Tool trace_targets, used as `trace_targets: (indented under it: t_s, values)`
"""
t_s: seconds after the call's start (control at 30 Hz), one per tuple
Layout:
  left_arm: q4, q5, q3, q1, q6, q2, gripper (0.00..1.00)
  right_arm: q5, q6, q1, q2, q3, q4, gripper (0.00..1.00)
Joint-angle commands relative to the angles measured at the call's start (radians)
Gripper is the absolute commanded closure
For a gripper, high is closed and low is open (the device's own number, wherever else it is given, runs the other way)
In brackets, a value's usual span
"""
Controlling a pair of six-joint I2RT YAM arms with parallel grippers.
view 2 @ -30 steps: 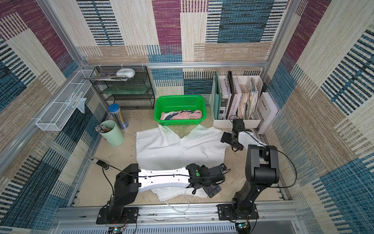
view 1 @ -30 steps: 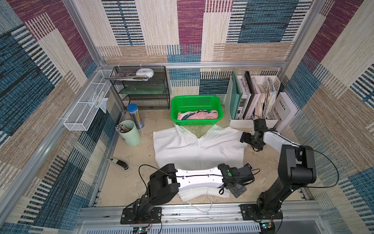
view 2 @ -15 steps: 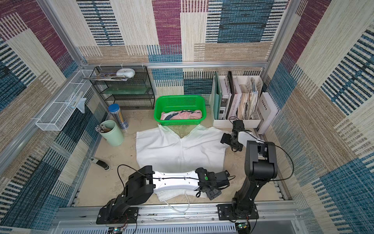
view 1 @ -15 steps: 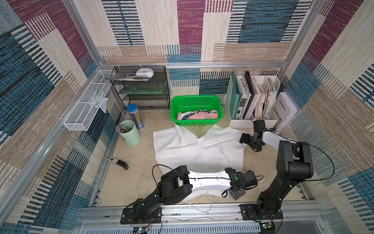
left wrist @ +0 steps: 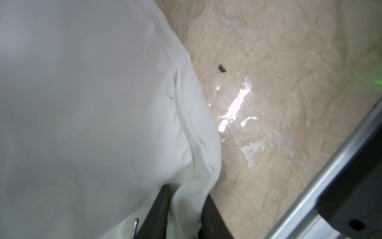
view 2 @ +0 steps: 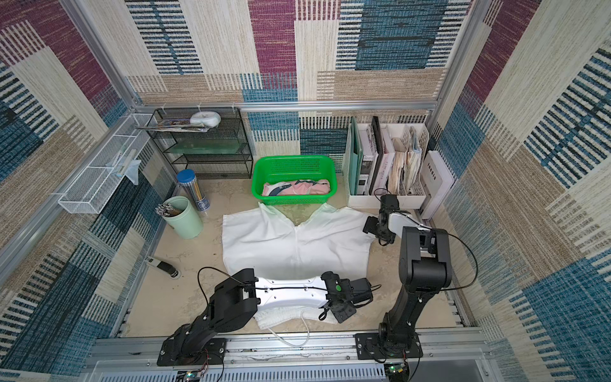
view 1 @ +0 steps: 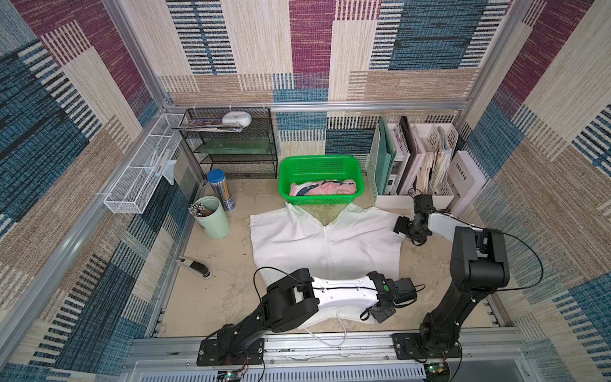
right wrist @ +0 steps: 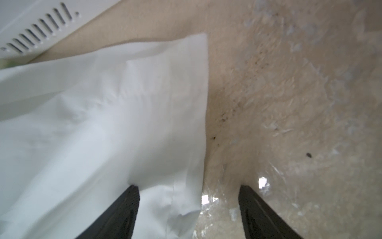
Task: Roll up the shorts
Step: Fold the shorts at the center of the board.
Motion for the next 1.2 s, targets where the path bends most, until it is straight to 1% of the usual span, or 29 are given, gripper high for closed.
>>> trace_targets:
  t_s: [0.0, 0.03, 0.07, 0.17, 0.3, 0.4, 0.47, 0.6, 0.7, 0.83, 1.03, 1.1, 1.13, 1.17]
  values:
    - [-0.019, 0.038, 0.005, 0.003, 0.005, 0.011, 0.9, 0.006, -0.007, 0.002, 0.029, -0.002, -0.055, 0.24]
    - [-0.019, 0.04, 0.005, 0.003, 0.005, 0.011, 0.96, 0.012, -0.008, 0.001, 0.031, -0.002, -0.057, 0.25]
    - [-0.019, 0.043, 0.005, 0.003, 0.005, 0.013, 1.0, 0.016, -0.011, 0.001, 0.033, -0.002, -0.059, 0.26]
    - [-0.021, 0.046, 0.006, 0.003, 0.006, 0.011, 1.0, 0.018, -0.02, 0.004, 0.038, 0.0, -0.066, 0.31]
    - [-0.014, 0.043, 0.0, 0.003, 0.013, 0.0, 1.0, -0.015, -0.007, 0.008, 0.03, -0.012, -0.043, 0.45]
    - [-0.009, 0.044, -0.001, 0.003, 0.023, -0.011, 1.0, -0.049, -0.004, 0.007, 0.036, -0.026, -0.024, 0.61]
    - [-0.007, 0.044, -0.002, 0.003, 0.028, -0.013, 1.0, -0.053, -0.003, 0.008, 0.045, -0.029, -0.023, 0.65]
    - [0.017, 0.046, -0.02, 0.002, 0.042, -0.031, 1.0, -0.051, 0.003, 0.008, 0.041, -0.038, -0.005, 0.84]
    - [0.04, 0.038, -0.044, 0.001, 0.048, -0.056, 1.0, -0.049, 0.004, 0.008, 0.032, -0.04, 0.001, 1.0]
    - [0.034, 0.035, -0.038, 0.001, 0.053, -0.06, 1.0, -0.029, 0.002, 0.007, -0.002, -0.047, 0.001, 1.0]
    - [0.04, 0.02, -0.031, 0.002, 0.06, -0.085, 1.0, -0.038, -0.009, 0.007, -0.109, -0.04, -0.018, 1.0]
    - [0.061, 0.008, -0.042, 0.001, 0.064, -0.113, 1.0, -0.079, -0.02, 0.007, -0.155, -0.03, -0.027, 1.0]
    - [0.073, 0.003, -0.048, 0.001, 0.068, -0.127, 1.0, -0.118, -0.025, 0.008, -0.173, -0.024, -0.032, 1.0]
    - [0.087, 0.0, -0.055, 0.001, 0.077, -0.146, 1.0, -0.189, -0.057, 0.008, -0.194, -0.01, -0.04, 1.0]
